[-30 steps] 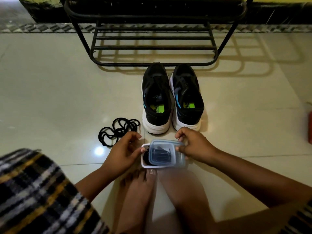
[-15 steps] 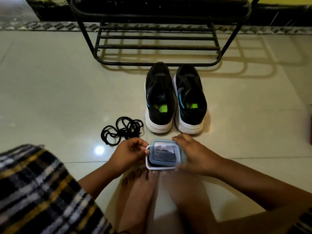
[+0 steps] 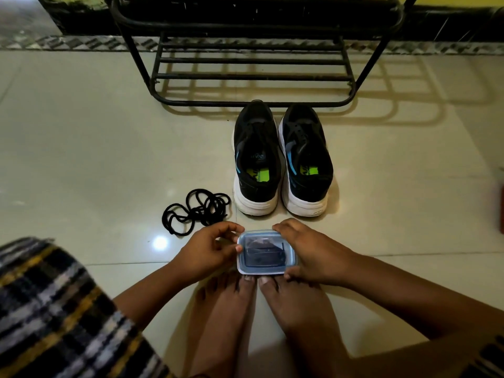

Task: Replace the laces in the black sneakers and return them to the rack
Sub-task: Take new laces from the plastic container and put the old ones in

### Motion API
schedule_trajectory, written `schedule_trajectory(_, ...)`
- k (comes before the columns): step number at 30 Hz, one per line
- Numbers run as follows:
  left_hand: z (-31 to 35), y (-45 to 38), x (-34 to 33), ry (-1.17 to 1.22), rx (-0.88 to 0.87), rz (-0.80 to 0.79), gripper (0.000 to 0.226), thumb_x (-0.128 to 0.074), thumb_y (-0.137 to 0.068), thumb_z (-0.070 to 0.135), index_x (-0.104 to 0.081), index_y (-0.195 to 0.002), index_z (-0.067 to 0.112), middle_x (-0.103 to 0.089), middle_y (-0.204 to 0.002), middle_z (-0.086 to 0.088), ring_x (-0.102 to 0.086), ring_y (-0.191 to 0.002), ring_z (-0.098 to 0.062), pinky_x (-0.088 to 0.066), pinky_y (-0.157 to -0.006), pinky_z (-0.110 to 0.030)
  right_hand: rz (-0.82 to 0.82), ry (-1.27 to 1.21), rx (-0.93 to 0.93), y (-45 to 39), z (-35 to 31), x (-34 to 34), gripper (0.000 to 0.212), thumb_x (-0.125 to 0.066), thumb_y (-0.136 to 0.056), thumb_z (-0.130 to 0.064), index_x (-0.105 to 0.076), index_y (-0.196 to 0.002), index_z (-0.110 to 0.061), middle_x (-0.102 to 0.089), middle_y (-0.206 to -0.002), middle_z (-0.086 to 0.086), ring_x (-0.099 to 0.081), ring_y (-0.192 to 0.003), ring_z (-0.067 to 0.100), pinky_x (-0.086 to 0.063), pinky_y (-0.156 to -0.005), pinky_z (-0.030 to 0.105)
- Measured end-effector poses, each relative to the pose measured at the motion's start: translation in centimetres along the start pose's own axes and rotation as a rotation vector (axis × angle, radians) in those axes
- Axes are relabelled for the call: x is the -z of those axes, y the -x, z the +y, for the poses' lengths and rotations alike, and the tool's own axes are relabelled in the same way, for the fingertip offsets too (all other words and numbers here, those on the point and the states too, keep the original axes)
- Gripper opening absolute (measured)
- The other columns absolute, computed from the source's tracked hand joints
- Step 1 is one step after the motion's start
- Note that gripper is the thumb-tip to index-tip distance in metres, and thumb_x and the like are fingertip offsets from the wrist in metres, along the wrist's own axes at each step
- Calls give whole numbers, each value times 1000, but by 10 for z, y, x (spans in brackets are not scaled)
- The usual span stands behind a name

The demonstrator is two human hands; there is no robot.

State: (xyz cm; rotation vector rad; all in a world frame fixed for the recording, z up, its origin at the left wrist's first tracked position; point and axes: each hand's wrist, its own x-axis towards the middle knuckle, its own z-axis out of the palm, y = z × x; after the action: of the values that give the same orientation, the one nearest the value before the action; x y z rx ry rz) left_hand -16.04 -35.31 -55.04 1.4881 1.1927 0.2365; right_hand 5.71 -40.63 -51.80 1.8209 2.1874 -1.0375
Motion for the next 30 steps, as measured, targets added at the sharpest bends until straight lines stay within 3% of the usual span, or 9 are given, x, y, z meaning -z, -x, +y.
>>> schedule_trajectory(3,7,1,0,-100,-59,1,31,-64,-88,12,-56,-107,36,-62,-100,11,-66,-79,-9,-49,-65,-10,15,24,9,1,-2,0,91,-74,-77,-36,-19,-147,-20,-27,-147,-3,-38,-129,16,-36,-103,25)
schedule_trajectory(7,8,2,-2,-210,-123,14,34,-63,-89,15,-55,-107,42,-60,-106,13,-60,-87,3,-46,-71,-6,30,84,20,3,-8,-1,86,-73,-77,-35,-23,-145,-18,-31,-143,-1,-39,-127,17,-37,-101,26)
schedule_trajectory(10,4,4,-1,-268,-171,22,37,-64,-87,16,-55,-111,43,-60,-112,10,-60,-93,0,-50,-82,-15,15,128,-3,1,-9,-1,83,-74,-77,-35,-26,-142,-18,-35,-141,1,-41,-124,19,-41,-99,30)
schedule_trajectory(12,7,4,1,-401,-204,-13,42,-66,-87,20,-54,-124,36,-55,-120,9,-59,-101,-6,-50,-89,-25,-6,152,-20,0,-11,-1,84,-75,-75,-33,-26,-142,-17,-37,-140,2,-42,-123,20,-42,-98,31)
schedule_trajectory(16,26,3,-4,-845,-138,-232,79,-63,-87,35,-18,-150,21,-22,-155,3,-35,-135,-18,-37,-107,-31,-79,209,-47,-2,-13,0,96,-73,-78,-28,-11,-150,-15,-26,-151,5,-34,-133,23,-37,-105,33)
schedule_trajectory(19,33,6,-18,-987,-95,-269,96,-65,-85,35,1,-152,16,-7,-159,-1,-23,-141,-22,-34,-110,-33,-129,234,-54,-5,-13,1,97,-70,-81,-23,-5,-151,-14,-16,-157,5,-29,-138,23,-31,-111,33)
schedule_trajectory(25,33,3,-24,-1017,-62,-220,97,-68,-82,29,-2,-152,15,-21,-156,-5,-33,-136,-22,-37,-105,-32,-119,273,-65,-4,-15,-2,93,-67,-82,-19,-3,-151,-12,-16,-157,8,-31,-137,26,-32,-110,36)
schedule_trajectory(30,35,0,-27,-1111,-45,-265,98,-70,-81,26,-4,-151,10,-32,-148,-9,-41,-127,-25,-41,-99,-34,-103,454,-28,-10,-21,-9,85,-62,-84,-11,-7,-148,0,-32,-144,19,-43,-122,33,-43,-96,41)
